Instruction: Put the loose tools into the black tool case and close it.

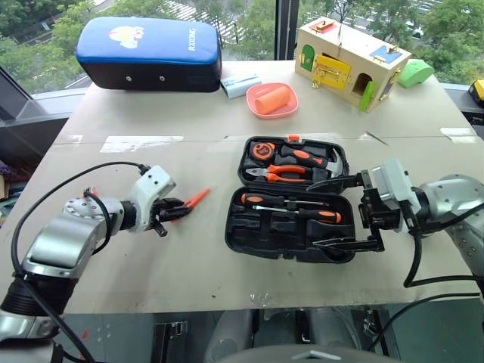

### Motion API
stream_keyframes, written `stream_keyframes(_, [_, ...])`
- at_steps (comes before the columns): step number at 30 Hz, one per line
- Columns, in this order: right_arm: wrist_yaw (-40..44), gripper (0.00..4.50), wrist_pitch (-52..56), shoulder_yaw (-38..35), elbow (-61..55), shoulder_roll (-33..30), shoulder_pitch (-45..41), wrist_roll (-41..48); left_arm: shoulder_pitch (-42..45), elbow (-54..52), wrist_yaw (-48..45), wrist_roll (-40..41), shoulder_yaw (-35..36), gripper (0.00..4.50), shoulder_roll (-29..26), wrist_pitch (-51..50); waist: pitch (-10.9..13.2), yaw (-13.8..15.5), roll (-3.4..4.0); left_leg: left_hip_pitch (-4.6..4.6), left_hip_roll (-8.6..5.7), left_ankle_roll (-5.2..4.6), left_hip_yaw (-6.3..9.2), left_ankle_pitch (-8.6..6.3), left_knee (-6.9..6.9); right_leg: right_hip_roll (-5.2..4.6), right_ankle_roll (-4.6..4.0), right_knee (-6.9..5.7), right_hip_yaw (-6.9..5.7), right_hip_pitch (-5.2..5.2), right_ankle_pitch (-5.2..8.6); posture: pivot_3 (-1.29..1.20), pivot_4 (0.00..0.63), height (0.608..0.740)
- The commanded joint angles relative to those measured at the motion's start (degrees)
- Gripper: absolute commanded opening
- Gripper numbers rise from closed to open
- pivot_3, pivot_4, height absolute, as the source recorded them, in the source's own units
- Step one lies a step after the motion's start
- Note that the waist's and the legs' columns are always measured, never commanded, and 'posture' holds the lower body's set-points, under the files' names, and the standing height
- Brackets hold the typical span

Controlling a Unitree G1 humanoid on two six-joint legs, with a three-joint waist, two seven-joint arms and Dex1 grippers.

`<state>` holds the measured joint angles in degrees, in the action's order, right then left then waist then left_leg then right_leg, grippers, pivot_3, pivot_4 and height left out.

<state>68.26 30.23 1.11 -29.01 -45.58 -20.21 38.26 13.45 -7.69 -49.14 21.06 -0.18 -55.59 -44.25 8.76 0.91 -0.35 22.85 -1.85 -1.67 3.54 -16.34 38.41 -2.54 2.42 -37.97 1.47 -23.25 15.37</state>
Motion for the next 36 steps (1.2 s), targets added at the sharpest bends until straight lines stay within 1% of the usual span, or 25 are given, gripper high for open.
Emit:
stream_keyframes(1, [-1.0, 4.50, 0.9, -1.7, -2.2, -0.8, -0.8, 1.6, -0.5, 1.8, -1.3, -1.9, -3.8, 0.54, 1.5, 0.6, 0.0, 0.0, 0.04, -0.03, -0.01, -0.01, 0.00, 0.00, 0.01, -0.02, 0.00, 0.00, -0.01, 0.03, 0.00, 0.00, 0.150, 0.735])
stream_keyframes(7, [-1.7, 4.50, 2.0, -1.7, -1.8, -1.3, -2.0, 2.3, -0.2, 1.8, -2.1, -2.7, -2.8, 0.54, 2.3, 1.4, -0.2, 0.1, 0.25, -0.11, -0.02, -0.02, 0.05, 0.01, 0.04, -0.02, 0.01, -0.04, -0.06, 0.11, 0.00, 0.00, 0.150, 0.735])
stream_keyframes(10, [-1.8, 4.50, 2.5, -1.7, -1.5, -1.7, -2.1, 2.4, 1.3, 0.6, -3.9, -2.2, -1.3, 0.54, 0.7, 1.4, -0.2, 0.1, 0.25, -0.10, -0.02, -0.02, 0.09, 0.01, 0.05, -0.02, 0.00, -0.05, -0.11, 0.12, 0.00, 0.00, 0.150, 0.735])
stream_keyframes(12, [-1.7, 4.50, 2.8, -1.9, -1.4, -2.4, -1.8, 2.2, 2.7, -1.0, -6.8, -1.1, -0.5, 0.54, -0.6, 2.5, -0.1, 0.0, 0.23, -0.06, -0.02, -0.02, 0.09, 0.01, 0.05, -0.01, 0.00, -0.04, -0.12, 0.10, 0.00, 0.00, 0.150, 0.735])
stream_keyframes(15, [0.2, 4.50, 3.9, -3.3, -2.1, -6.0, 1.9, 2.6, 9.7, -5.2, -19.7, 3.5, -1.2, 0.54, -4.2, 5.9, 0.0, 0.1, -0.11, 0.08, -0.02, 0.00, 0.17, 0.02, 0.07, -0.01, 0.00, -0.01, -0.23, 0.04, 0.00, 0.00, 0.150, 0.735])
stream_keyframes(17, [0.6, 4.50, 4.6, -4.4, -2.9, -7.8, 4.5, 3.3, 14.5, -5.4, -26.9, 4.0, -4.4, 0.54, -4.6, 9.2, 0.0, 0.4, -0.20, 0.22, -0.01, 0.00, 0.29, 0.02, 0.16, -0.02, 0.00, 0.04, -0.39, 0.03, 0.00, 0.00, 0.150, 0.735])
stream_keyframes(20, [-0.9, 4.50, 4.5, -5.5, -4.2, -8.6, 7.4, 2.9, 21.9, -2.0, -33.3, 0.6, -11.6, 0.54, -1.7, 13.9, 0.0, -0.1, -0.08, 0.15, -0.05, 0.00, 0.15, 0.02, 0.18, -0.02, 0.01, 0.08, -0.24, 0.07, 0.00, 0.00, 0.150, 0.735])
stream_keyframes(21, [-1.6, 4.50, 4.6, -5.7, -4.6, -8.6, 7.8, 2.8, 23.6, -0.7, -34.4, -0.5, -13.3, 0.54, -0.7, 14.8, 0.0, -0.1, -0.07, 0.10, -0.06, -0.01, 0.10, 0.02, 0.17, 0.00, 0.01, 0.05, -0.20, 0.10, 0.01, 0.00, 0.150, 0.735])
stream_keyframes(25, [-6.0, 4.50, 5.5, -7.0, -7.6, -8.1, 10.3, 2.8, 31.1, 9.1, -37.2, -9.3, -23.3, 0.54, 6.4, 21.0, 0.0, -0.6, -0.14, 0.02, 0.03, -0.02, -0.04, 0.02, 0.22, 0.26, 0.01, -0.06, -0.22, 0.11, 0.00, 0.00, 0.150, 0.735])
stream_keyframes(27, [-8.0, 4.50, 6.1, -7.8, -9.4, -8.1, 11.5, 3.1, 33.6, 13.9, -38.1, -13.0, -26.6, 0.54, 9.3, 24.6, 0.0, -0.6, -0.16, 0.04, 0.06, -0.03, -0.02, 0.01, 0.29, 0.43, 0.01, -0.09, -0.30, 0.11, 0.00, 0.00, 0.150, 0.735])
stream_keyframes(29, [-9.6, 4.50, 7.1, -9.1, -10.9, -8.3, 12.6, 4.1, 35.8, 17.6, -38.1, -15.2, -28.4, 0.54, 11.9, 25.7, 0.1, -0.6, -0.20, 0.06, 0.06, -0.04, -0.02, 0.01, 0.31, 0.45, 0.02, -0.09, -0.31, 0.11, 0.01, 0.00, 0.150, 0.735])
stream_keyframes(31, [-10.8, 4.50, 8.0, -10.0, -12.0, -8.4, 13.3, 5.0, 37.1, 19.9, -39.0, -16.5, -29.3, 0.54, 13.5, 26.7, 0.1, -0.6, -0.20, 0.09, 0.05, -0.05, -0.01, 0.00, 0.34, 0.46, 0.03, -0.09, -0.33, 0.11, 0.01, 0.00, 0.150, 0.735])
stream_keyframes(36, [-13.0, 4.50, 9.4, -10.9, -13.5, -8.5, 14.1, 6.2, 37.8, 21.4, -40.3, -17.7, -29.6, 0.54, 16.4, 26.7, 0.1, -0.6, -0.20, 0.10, 0.06, -0.07, 0.02, -0.01, 0.47, 0.40, 0.04, -0.11, -0.34, 0.13, 0.00, 0.00, 0.150, 0.735])
